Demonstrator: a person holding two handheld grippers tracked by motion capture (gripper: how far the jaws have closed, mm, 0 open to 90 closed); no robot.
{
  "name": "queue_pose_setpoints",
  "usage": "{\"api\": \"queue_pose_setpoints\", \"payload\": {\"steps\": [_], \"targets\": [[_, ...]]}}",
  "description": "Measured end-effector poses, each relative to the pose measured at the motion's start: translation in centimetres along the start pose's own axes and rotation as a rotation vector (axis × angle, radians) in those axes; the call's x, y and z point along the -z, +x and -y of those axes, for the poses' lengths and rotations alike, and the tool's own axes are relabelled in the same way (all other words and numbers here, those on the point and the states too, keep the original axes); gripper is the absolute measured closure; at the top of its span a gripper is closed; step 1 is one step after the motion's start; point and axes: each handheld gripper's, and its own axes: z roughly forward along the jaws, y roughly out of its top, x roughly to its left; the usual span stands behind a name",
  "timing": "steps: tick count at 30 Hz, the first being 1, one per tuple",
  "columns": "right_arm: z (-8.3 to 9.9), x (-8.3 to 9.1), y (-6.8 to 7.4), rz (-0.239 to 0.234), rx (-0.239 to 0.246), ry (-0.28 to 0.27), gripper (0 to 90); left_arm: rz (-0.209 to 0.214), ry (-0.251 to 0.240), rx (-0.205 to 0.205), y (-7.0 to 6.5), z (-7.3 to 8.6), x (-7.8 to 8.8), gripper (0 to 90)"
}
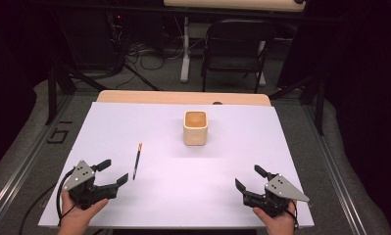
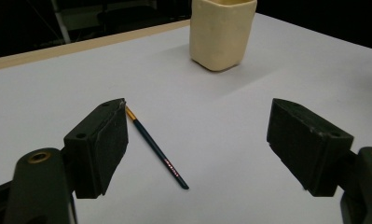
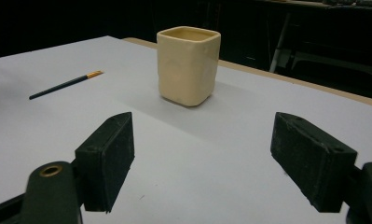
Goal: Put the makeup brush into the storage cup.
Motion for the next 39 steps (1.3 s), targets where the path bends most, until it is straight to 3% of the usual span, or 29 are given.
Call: {"api": "queue_pose_setpoints", "payload": {"steps": [9, 12, 15, 22, 29, 39], "targets": [[0.2, -0.1, 0.0, 0.002, -0.001, 0.029, 21.1, 0.007, 0.026, 0.041, 0.1, -0.4, 0.0, 15.6], [0.2, -0.1, 0.0, 0.002, -0.005, 0.030, 21.1, 0.017, 0.047, 0.076, 0.3, -0.8, -0.2, 15.3], [0.3, -0.5, 0.0, -0.002, -0.008, 0.041, 20.8, 0.020, 0.102, 0.118, 0.7, -1.4, -0.6, 16.0], [0.5, -0.5, 0.2, -0.009, -0.002, 0.053, 20.8, 0.019, 0.187, 0.123, 0.9, -2.2, -1.1, 21.6], [0.4, -0.4, 0.4, -0.006, 0.004, 0.055, 20.8, -0.003, 0.225, 0.135, 1.2, -2.9, -0.7, 23.1], [0.5, -0.5, 0.4, -0.006, 0.003, 0.061, 20.8, -0.013, 0.234, 0.144, 1.5, -3.3, -0.5, 25.9]]}}
